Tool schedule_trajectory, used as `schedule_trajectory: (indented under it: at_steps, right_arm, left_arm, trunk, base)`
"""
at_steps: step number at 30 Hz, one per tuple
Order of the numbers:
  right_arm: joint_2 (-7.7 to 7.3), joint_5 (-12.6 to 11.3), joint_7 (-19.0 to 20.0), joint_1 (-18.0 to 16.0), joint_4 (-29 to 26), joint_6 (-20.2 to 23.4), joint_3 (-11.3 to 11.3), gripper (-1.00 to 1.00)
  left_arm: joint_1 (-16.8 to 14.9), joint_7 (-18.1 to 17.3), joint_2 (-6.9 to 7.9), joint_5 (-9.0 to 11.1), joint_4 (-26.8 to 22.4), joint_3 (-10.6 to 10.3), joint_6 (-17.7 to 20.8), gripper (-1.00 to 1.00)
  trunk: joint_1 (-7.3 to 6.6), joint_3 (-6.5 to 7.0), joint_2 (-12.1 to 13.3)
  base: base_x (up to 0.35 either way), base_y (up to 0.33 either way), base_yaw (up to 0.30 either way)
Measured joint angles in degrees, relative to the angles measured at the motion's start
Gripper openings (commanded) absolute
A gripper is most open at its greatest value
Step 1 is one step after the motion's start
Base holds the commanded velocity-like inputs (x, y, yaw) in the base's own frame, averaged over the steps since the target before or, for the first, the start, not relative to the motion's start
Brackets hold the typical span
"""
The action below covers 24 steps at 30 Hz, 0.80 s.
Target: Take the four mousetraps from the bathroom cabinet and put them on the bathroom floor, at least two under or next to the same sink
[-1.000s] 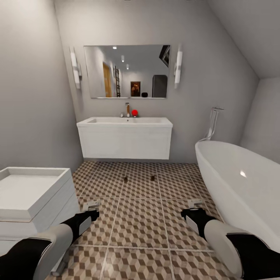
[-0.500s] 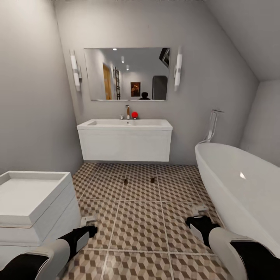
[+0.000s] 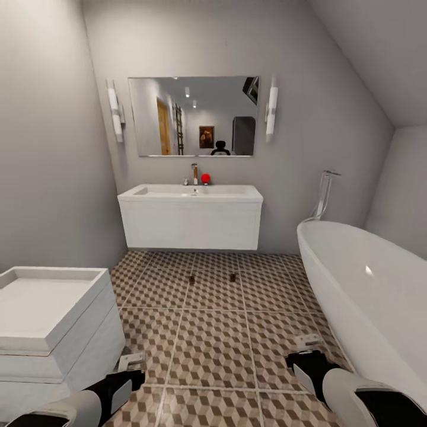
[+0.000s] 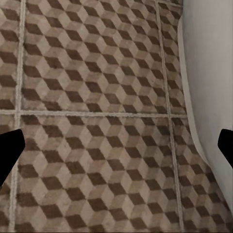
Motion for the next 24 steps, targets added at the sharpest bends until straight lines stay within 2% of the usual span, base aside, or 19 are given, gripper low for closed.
schedule_trajectory:
  at_steps: [11, 18, 24]
  right_arm:
    - [0.15, 0.05, -0.08, 5.02, 0.0, -1.37, -0.01, 1.0]
    - [0.03, -0.04, -0.07, 9.29, 0.0, -3.52, -0.01, 1.0]
    - [0.02, -0.08, -0.11, 11.63, 0.0, -4.04, 0.0, 1.0]
  left_arm:
    - [4.01, 0.0, 0.0, 0.02, 0.01, 0.02, 0.03, 1.0]
    - [7.45, 0.0, 0.0, 0.02, 0.02, 0.07, 0.15, 1.0]
    - [10.58, -0.06, 0.0, 0.02, 0.02, 0.09, 0.13, 1.0]
  trunk:
    - [-2.42, 1.97, 4.41]
    - [-3.95, 3.23, 7.22]
    - [-5.27, 4.31, 9.62]
  base:
    - [0.0, 0.0, 0.0]
    - [0.0, 0.0, 0.0]
    - [0.0, 0.0, 0.0]
